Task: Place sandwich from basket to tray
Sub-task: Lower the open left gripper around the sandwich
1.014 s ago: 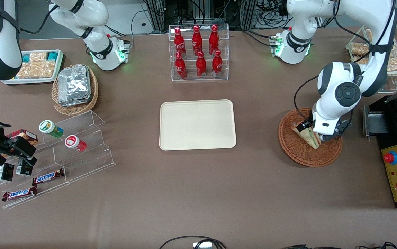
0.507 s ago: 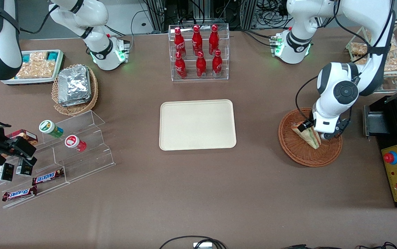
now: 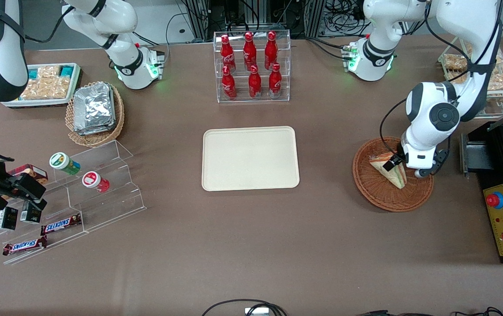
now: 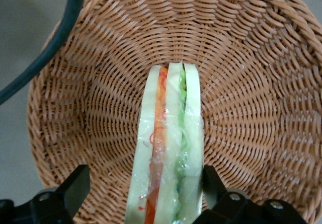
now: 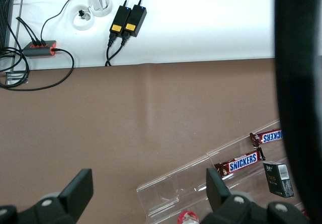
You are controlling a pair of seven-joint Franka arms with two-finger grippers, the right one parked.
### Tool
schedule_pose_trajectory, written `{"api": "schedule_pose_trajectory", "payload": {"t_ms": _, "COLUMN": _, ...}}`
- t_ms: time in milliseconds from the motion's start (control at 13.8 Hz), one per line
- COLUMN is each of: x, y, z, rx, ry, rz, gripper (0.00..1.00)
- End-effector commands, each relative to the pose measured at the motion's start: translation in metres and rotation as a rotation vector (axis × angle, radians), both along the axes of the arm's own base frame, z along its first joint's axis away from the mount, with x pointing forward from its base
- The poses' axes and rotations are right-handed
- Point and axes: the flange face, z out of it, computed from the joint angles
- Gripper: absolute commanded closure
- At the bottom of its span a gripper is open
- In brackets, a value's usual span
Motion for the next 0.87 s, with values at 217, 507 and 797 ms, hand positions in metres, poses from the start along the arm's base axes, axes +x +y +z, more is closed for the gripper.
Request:
{"api": "schedule_pose_trajectory", "payload": {"t_ms": 217, "x": 0.002, "y": -0.003, "z": -0.016, "rx": 0.005, "ry": -0.020, "rz": 0.084, "gripper": 0.68}}
{"api": "schedule_pose_trajectory", "payload": {"t_ms": 507, "x": 0.015, "y": -0.004, "z": 0.002, "rx": 0.004, "ry": -0.053, "rz": 0.109, "gripper": 1.00}}
{"api": "schedule_pose_trajectory", "payload": {"t_ms": 797, "x": 0.053, "y": -0.009, "z": 0.070, "rx": 0.054, "ry": 0.018, "rz": 0.098, "gripper": 1.00}}
